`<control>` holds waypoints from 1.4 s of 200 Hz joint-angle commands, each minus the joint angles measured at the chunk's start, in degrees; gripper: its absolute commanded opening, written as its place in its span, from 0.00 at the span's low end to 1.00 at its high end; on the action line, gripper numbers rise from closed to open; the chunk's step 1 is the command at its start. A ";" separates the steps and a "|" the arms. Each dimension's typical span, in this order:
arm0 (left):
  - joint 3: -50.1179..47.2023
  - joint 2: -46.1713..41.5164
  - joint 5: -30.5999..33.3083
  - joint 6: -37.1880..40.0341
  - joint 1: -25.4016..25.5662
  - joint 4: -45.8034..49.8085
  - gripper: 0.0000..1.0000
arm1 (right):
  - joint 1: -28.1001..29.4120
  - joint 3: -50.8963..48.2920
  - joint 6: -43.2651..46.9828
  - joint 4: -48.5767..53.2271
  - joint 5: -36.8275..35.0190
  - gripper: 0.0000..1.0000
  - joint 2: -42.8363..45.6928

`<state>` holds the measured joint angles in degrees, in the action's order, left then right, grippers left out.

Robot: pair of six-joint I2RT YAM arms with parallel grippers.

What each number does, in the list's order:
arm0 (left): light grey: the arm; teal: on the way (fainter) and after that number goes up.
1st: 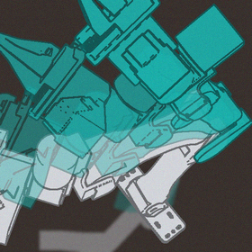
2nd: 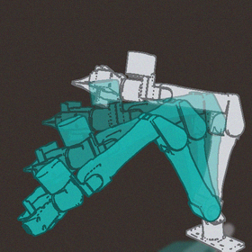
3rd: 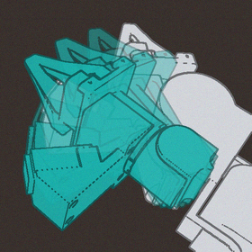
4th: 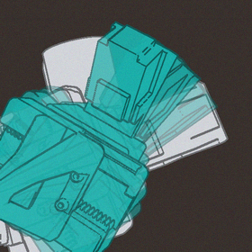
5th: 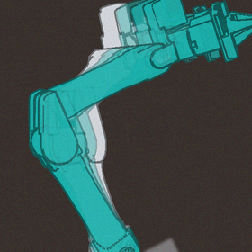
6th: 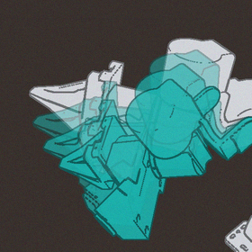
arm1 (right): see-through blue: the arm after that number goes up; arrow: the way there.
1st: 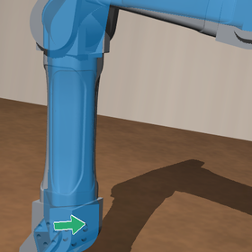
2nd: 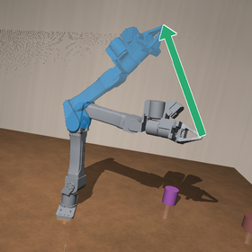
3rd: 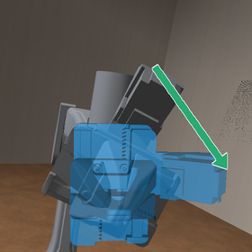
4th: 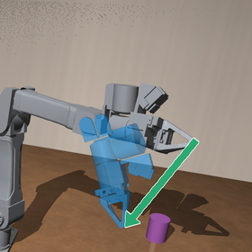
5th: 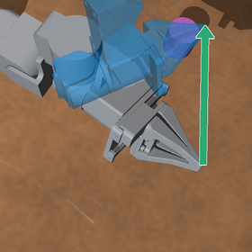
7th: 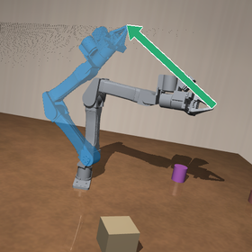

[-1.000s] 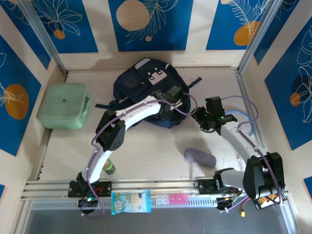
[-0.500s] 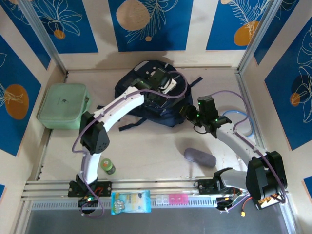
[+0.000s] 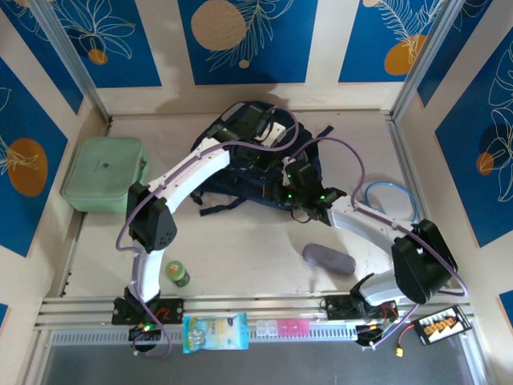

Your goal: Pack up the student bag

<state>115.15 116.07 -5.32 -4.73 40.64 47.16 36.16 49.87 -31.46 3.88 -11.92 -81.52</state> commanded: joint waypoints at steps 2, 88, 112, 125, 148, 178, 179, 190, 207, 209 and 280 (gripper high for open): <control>2.31 -2.03 -5.45 -2.12 -0.83 -3.48 0.00 | 0.12 1.20 2.69 -2.55 -5.58 0.36 -1.82; 1.94 -1.99 -8.39 -2.86 -2.21 -3.52 0.00 | -0.03 3.75 1.57 -1.75 -13.98 0.31 -5.68; 1.22 -2.16 -8.55 -2.83 -2.40 -3.91 0.00 | -1.11 2.96 0.89 -0.46 -14.91 0.21 -4.27; 0.93 -2.26 -8.73 -2.88 -2.54 -4.07 0.00 | -1.53 2.49 1.09 0.39 -15.27 0.17 -3.26; 0.87 -2.27 -8.92 -2.86 -2.70 -4.27 0.00 | -2.24 1.52 1.62 1.57 -15.22 0.14 -1.19; 0.75 -2.26 -9.17 -2.86 -2.86 -4.36 0.00 | -3.56 0.33 3.47 1.62 -11.87 0.14 1.00; 0.76 -2.26 -9.13 -2.84 -2.90 -4.40 0.00 | -3.60 0.32 3.58 1.60 -11.71 0.14 1.01; 0.82 -2.20 -9.35 -2.84 -2.99 -4.53 0.00 | -4.15 0.33 4.96 1.57 -9.16 0.14 0.93; 0.85 -2.18 -9.62 -2.91 -3.02 -4.55 0.00 | -4.39 0.54 6.67 2.39 -8.32 0.17 0.77; 0.86 -2.23 -9.62 -2.85 -2.98 -4.53 0.00 | -4.42 0.57 6.85 2.48 -8.39 0.17 0.79; 0.78 -1.89 -10.36 -3.19 -3.11 -4.95 0.00 | -5.67 0.21 8.67 4.13 -9.74 0.30 1.08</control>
<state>115.13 116.07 -12.82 -7.29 38.15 43.77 31.53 50.87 -24.45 5.80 -19.88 -81.84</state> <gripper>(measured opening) 0.045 0.283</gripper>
